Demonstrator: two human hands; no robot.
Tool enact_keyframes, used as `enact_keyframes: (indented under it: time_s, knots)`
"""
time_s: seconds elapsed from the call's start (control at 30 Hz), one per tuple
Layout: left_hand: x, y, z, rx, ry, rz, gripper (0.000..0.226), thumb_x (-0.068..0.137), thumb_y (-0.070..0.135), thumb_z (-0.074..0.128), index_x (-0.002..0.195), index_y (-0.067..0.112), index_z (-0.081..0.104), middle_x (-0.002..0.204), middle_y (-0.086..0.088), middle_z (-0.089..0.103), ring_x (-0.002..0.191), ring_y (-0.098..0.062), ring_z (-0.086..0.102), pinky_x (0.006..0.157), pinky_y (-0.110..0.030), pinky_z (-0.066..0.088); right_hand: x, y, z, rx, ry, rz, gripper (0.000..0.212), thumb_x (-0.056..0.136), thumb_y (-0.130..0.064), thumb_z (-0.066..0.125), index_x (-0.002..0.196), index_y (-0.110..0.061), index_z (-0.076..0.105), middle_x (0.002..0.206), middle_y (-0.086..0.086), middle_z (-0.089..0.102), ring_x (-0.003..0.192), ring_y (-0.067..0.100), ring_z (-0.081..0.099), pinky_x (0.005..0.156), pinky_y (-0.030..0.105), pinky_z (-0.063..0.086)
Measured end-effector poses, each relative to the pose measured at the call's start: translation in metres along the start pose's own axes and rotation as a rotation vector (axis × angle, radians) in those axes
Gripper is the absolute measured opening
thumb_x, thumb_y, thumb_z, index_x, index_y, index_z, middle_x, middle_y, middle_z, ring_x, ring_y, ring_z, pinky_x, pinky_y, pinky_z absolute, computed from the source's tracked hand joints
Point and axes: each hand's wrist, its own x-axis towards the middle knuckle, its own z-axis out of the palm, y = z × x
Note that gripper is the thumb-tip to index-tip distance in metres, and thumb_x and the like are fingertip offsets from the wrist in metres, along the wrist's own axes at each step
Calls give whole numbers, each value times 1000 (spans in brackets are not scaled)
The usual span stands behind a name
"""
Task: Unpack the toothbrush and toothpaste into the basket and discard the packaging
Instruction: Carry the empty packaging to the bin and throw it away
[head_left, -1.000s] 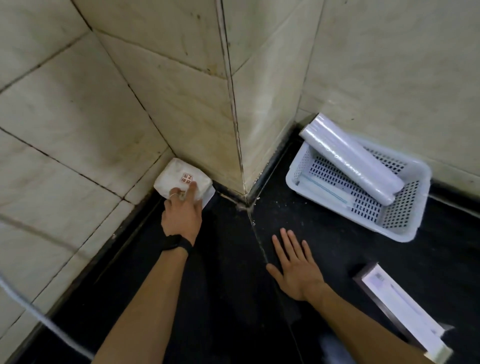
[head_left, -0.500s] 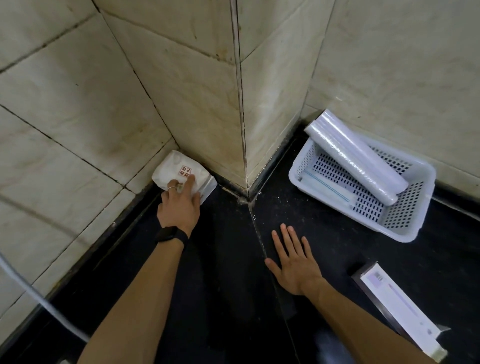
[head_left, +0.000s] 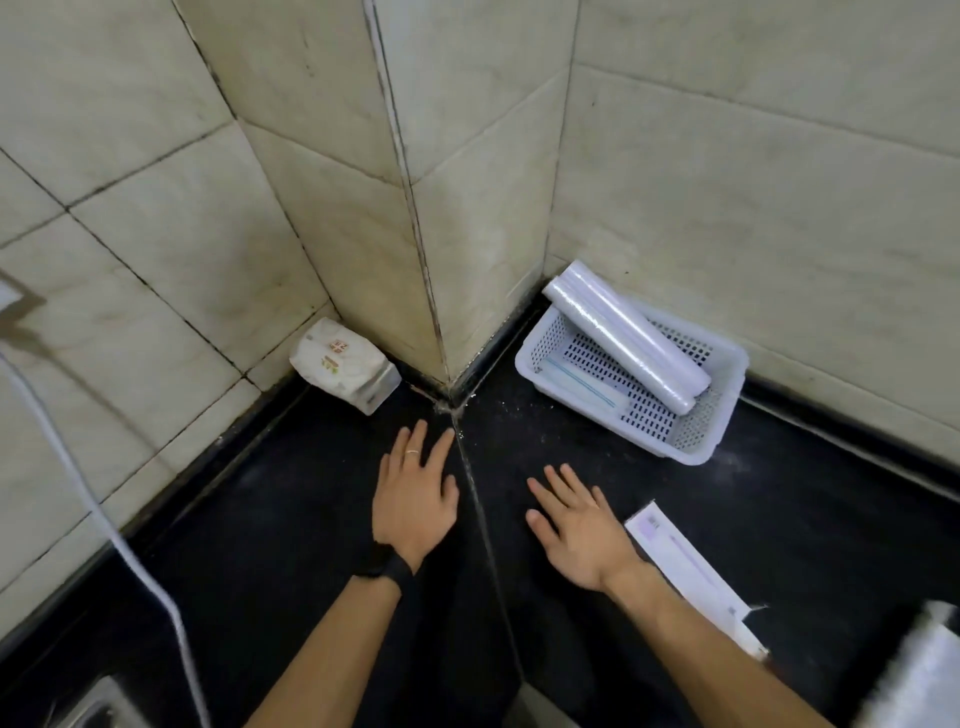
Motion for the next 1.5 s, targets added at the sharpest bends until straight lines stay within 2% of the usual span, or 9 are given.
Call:
enact_keyframes:
  time_s: [0.13,0.27,0.43,0.57,0.87,1.07,1.2,1.3,1.5]
  knots:
    - [-61,78,23,-44,-51,97,60,96,37,46,153,35,24,162,-3,21,151,-24,12,120,-44,20,-109,39,0,144,200,26,79,87,-72,4,155,-40,27,163,-19,6,151,3,-11,122,31,-5]
    - [-111,149,49,-15,-156,205,62,97,39,43,154,37,19,164,-1,15,151,-20,7,122,-41,15,-202,101,19,186,312,128,83,88,-77,1,154,-37,32,165,-15,14,153,4,-6,126,37,8]
    - [-139,215,76,104,-267,364,67,95,37,46,154,35,17,163,-3,15,151,-22,7,121,-43,14,-293,163,31,275,449,318,63,99,-60,33,154,-30,34,164,-13,20,153,4,2,126,33,13]
    - [-139,250,84,174,-303,455,71,91,30,55,154,32,21,162,-7,18,151,-25,11,120,-46,15,-340,193,40,401,503,556,68,99,-54,44,157,-24,27,165,-8,20,154,10,7,124,31,15]
    - [-86,277,84,432,-356,669,90,84,6,57,156,31,10,165,-7,2,152,-25,-2,122,-50,7,-322,216,49,721,480,966,117,79,-75,60,159,-22,-8,165,11,19,147,36,26,110,51,37]
    - [-46,272,97,565,-464,754,84,87,13,58,156,29,12,164,-3,8,152,-23,-2,120,-52,1,-260,206,42,728,450,1105,135,67,-82,63,154,-27,-24,161,14,24,143,39,31,104,55,41]
    - [-31,268,100,539,-495,831,69,89,20,51,152,29,25,154,-1,35,149,-22,17,120,-50,5,-247,203,51,677,448,1186,126,79,-56,71,154,-21,-24,153,11,33,137,35,34,97,51,46]
    - [-26,275,98,458,-474,862,67,86,31,56,149,30,33,142,-4,46,140,-25,34,119,-50,14,-256,205,55,725,525,1219,109,85,-34,65,157,-11,-15,143,14,42,130,37,40,98,47,44]
    - [-47,334,90,319,-416,946,67,84,46,59,144,33,35,128,-2,48,114,-28,52,109,-42,32,-323,205,67,883,646,1296,74,86,-27,64,151,-15,31,143,13,39,119,38,56,99,41,46]
